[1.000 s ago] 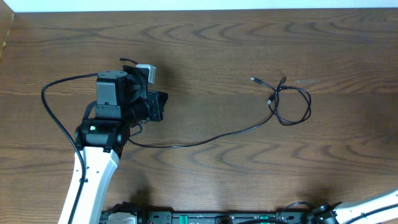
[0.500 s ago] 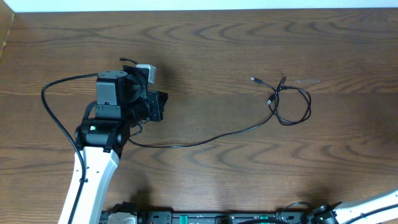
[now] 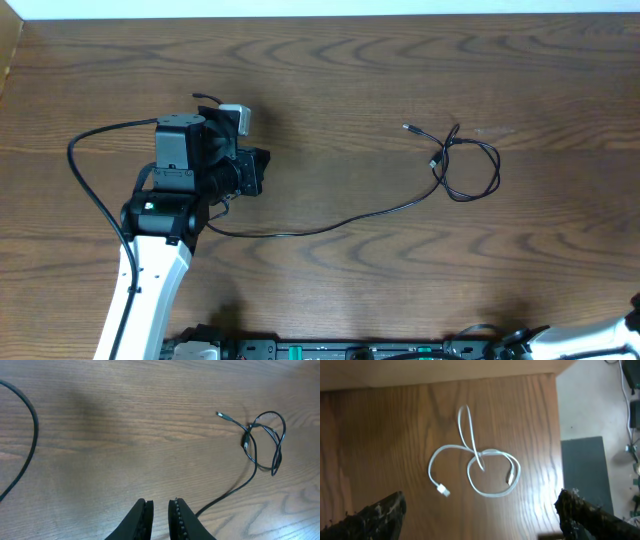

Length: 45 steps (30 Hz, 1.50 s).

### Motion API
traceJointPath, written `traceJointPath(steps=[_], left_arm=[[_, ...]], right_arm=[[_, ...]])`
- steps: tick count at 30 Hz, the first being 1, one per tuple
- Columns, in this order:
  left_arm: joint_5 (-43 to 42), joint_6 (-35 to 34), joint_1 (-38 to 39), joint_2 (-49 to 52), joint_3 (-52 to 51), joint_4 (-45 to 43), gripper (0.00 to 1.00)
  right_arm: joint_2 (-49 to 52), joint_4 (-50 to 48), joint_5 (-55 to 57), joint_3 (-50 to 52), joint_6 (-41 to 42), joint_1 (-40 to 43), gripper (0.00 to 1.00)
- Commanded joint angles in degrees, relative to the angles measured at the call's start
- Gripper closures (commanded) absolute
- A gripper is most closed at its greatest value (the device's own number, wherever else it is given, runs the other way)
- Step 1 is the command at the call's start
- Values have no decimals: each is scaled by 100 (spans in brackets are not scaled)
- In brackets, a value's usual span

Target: Untangle cables

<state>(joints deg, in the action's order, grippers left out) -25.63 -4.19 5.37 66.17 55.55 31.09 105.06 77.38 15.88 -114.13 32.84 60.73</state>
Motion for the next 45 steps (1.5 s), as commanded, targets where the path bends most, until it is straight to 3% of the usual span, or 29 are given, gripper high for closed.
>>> traceJointPath(steps=[1, 5, 9, 14, 23, 28, 36, 41, 45], left_arm=[[-96, 94, 13, 4, -59, 7, 84], [-96, 96, 13, 4, -59, 4, 83], [-96, 94, 13, 4, -59, -24, 83], [-96, 92, 13, 4, -59, -9, 83], [-96, 92, 13, 4, -59, 20, 83], [-96, 96, 13, 4, -59, 46, 83], [-96, 96, 13, 4, -59, 44, 83], [-96, 98, 13, 4, -59, 33, 83], [-94, 122, 13, 2, -59, 15, 83]], right_arm=[[-201, 205, -221, -61, 120, -37, 8], [-402, 208, -1051, -61, -282, -221, 9], [-457, -79, -2208, -61, -1482, -809, 9], [-455, -140, -2223, -61, -2153, -1978, 8], [-455, -173, -2251, -61, -2437, -3753, 5], [-455, 214, -2251, -48, -3150, -4745, 4], [-455, 463, -2826, -46, -4472, -5582, 2], [-461, 444, -2468, 190, -4199, -5914, 1], [-791, -542, -1565, 918, -3604, -6212, 1]])
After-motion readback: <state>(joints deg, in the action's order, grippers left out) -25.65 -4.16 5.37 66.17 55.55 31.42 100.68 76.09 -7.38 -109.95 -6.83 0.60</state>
